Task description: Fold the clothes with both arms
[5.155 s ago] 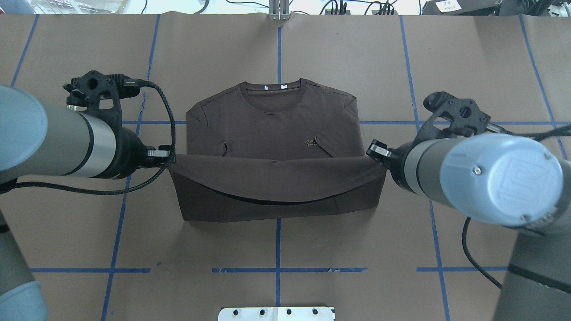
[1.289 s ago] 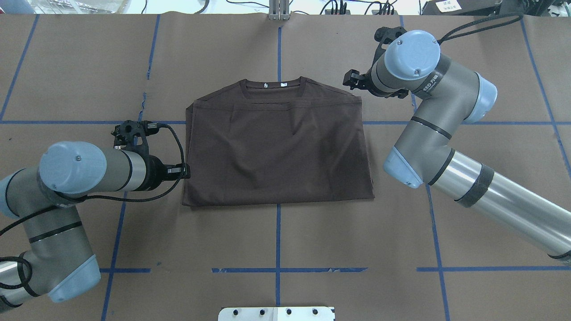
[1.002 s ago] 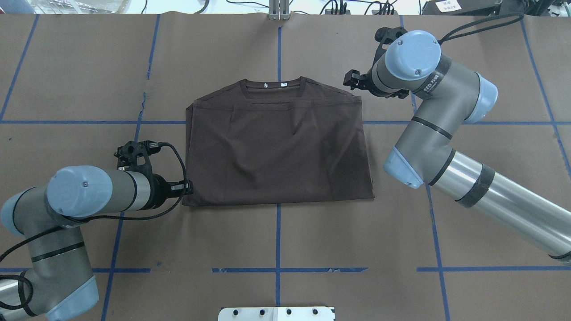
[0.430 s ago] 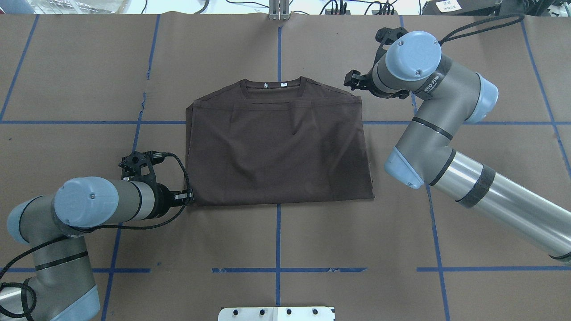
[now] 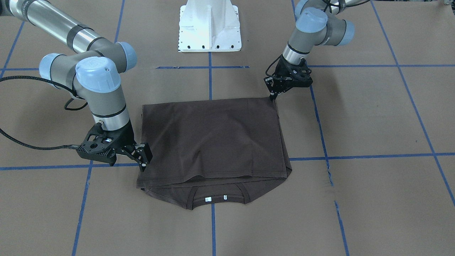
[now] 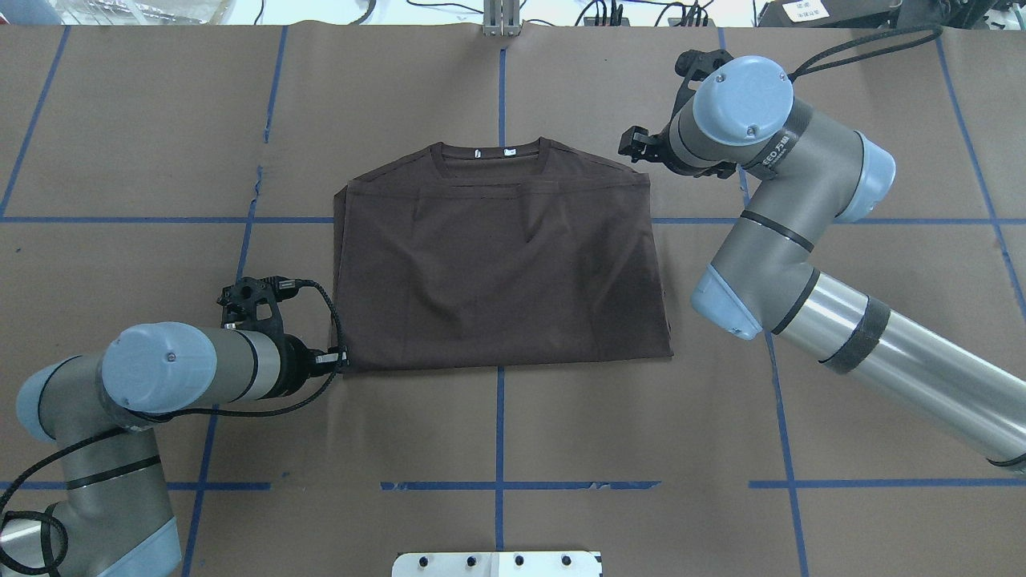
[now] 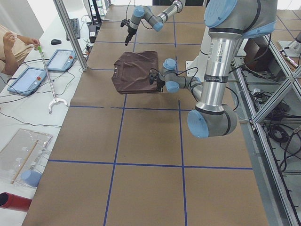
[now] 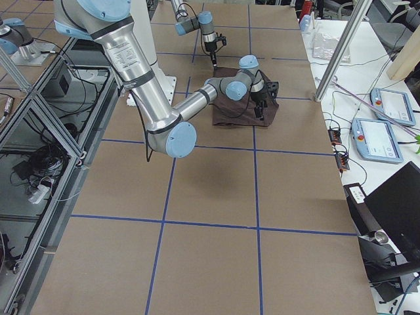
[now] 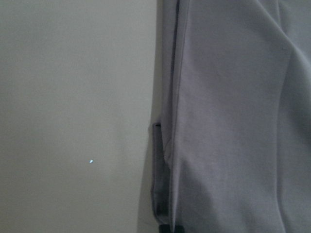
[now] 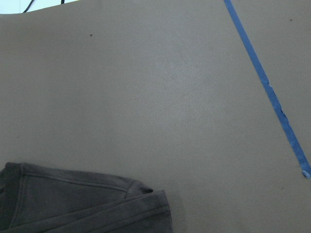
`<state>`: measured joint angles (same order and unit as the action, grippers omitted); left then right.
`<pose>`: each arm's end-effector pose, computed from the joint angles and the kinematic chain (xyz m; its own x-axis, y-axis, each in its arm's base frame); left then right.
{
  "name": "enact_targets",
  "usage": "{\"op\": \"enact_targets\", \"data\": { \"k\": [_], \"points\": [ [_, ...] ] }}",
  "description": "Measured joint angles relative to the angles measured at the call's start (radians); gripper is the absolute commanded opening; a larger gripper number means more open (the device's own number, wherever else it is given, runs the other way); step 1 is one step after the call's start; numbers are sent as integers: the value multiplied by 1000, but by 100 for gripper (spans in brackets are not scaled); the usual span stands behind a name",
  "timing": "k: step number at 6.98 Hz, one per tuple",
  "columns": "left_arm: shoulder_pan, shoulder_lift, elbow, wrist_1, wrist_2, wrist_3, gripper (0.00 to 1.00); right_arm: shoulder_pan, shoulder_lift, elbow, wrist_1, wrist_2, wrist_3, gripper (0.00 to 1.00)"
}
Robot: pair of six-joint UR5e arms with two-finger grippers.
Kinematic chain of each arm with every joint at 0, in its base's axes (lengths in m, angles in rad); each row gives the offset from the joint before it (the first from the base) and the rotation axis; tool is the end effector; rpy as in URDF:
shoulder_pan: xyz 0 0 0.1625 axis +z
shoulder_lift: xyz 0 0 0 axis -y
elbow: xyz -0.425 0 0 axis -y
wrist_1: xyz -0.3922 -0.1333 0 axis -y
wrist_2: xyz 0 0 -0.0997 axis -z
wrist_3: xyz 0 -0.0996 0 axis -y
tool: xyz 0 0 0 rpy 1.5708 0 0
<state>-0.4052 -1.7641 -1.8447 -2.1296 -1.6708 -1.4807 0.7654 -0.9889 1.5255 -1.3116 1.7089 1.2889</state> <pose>0.4736 -0.3374 0.3690 0.5026 -0.1182 -0.8564 0.2696 0.9626 0.0254 -0.4298 -0.5788 0.3149 0.6558 0.2480 0.7130 -0.4507 0.8864 0.1062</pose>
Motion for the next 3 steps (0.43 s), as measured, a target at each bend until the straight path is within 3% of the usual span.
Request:
{"op": "enact_targets", "data": {
  "k": [3],
  "points": [
    [-32,11,-11,5,-9,114,0,0,0,-1,0,0,2,100]
  ]
}}
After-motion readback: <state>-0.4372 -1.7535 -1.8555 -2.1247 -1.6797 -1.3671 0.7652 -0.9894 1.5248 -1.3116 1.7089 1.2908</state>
